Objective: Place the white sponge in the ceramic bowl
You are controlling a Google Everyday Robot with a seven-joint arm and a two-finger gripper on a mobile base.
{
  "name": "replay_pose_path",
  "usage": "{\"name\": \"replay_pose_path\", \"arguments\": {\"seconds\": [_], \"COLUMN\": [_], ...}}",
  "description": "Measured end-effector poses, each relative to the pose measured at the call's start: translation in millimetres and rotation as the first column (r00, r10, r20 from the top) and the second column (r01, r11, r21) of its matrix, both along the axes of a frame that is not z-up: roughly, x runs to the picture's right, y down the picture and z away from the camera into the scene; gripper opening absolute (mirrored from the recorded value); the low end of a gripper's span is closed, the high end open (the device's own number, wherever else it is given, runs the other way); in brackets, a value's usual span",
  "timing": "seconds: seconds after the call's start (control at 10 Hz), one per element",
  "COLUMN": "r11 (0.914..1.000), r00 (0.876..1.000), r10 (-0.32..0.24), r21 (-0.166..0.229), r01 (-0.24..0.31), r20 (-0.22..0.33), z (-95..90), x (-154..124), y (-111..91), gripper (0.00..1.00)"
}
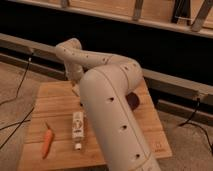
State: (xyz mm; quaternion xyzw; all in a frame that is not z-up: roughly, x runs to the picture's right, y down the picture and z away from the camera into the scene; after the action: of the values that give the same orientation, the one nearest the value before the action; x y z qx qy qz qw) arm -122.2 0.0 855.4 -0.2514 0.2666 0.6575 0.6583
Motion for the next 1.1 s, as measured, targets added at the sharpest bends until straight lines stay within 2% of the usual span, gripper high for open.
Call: {"name": "replay_pose_path", "arguments": {"seconds": [0.2,0.5,0.8,1.1], "r11": [0.9980,0.9932,0.9914,0.9925], "r00": [0.997,0.986,0.973,0.966], "r10": [0.062,0.116,0.131,0.122], "r21": [0.014,0.020,0.020,0.022], "r01": [-0.061,-0.115,-0.129,-0.121], "r20": [-0.052,-0.121,-0.189,-0.228], "z": [-19.3,-32.4,-30.7,-23.1], "x": [50.3,106.0,153.2,178.5], "y": [9.0,21.4,26.0,19.5], "gripper": [0.00,0.00,0.00,0.00]}}
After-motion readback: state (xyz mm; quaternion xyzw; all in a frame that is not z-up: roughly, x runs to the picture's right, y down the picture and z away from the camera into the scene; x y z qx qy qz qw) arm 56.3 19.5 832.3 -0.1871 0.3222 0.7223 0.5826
